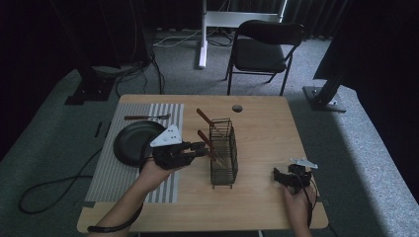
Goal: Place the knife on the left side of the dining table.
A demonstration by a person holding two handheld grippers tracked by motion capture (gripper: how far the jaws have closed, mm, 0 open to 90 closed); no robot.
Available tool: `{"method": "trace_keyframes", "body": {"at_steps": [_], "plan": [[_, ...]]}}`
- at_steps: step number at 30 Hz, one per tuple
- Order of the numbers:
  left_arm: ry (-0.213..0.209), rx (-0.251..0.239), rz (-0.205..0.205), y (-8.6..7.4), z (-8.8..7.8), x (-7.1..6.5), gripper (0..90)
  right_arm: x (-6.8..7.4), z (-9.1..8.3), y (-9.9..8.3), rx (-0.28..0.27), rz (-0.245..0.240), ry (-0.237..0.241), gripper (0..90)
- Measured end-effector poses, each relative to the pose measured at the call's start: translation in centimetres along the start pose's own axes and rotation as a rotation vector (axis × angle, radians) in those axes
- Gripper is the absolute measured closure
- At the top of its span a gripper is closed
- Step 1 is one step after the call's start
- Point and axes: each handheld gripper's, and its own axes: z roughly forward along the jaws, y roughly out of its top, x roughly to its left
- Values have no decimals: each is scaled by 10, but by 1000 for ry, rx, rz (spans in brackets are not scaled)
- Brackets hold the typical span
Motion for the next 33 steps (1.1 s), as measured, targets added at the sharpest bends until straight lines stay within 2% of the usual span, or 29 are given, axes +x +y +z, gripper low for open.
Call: {"method": "trace_keyframes", "body": {"at_steps": [1, 2, 4, 6, 7, 10, 13, 16, 19, 23, 24, 25, 26, 27, 33], "plan": [[5, -7, 5, 2, -3, -1, 751, 0, 0, 0, -1, 0, 0, 121], [-8, -14, 6, 4, -7, -1, 751, 0, 0, 0, -1, 0, 0, 122], [11, -36, 17, 9, -16, -4, 751, 0, 0, 0, -1, 1, -1, 122], [11, -36, 17, 9, -16, -4, 751, 0, 0, 0, -1, 1, -1, 122], [16, -51, 30, 14, -27, -7, 751, 0, 0, 0, -1, 1, -1, 122], [28, -67, 36, 17, -35, -9, 751, 0, 0, 0, 0, 0, -1, 122], [40, -88, 45, 20, -51, -10, 751, 0, 0, 0, -1, 1, -1, 122], [41, -104, 39, 20, -60, -10, 752, 0, 0, 0, -1, 1, -1, 122], [72, -121, 34, 18, -79, -9, 752, 0, 0, 0, -1, 1, -1, 122], [105, -114, 19, 9, -98, -3, 751, 0, 0, 0, -1, 0, -1, 122], [105, -114, 19, 9, -98, -3, 752, 0, 0, 0, -1, 1, -1, 122], [126, -112, 1, 2, -106, 0, 751, 0, 0, 0, -1, 0, -1, 122], [126, -112, 1, 2, -106, 0, 751, 0, 0, 0, -1, 0, -1, 122], [148, -101, -14, -7, -111, 3, 751, 0, 0, 0, -1, 1, -1, 123], [188, -45, -67, -39, -119, 15, 751, 0, 0, 0, -1, 0, -1, 122]]}}
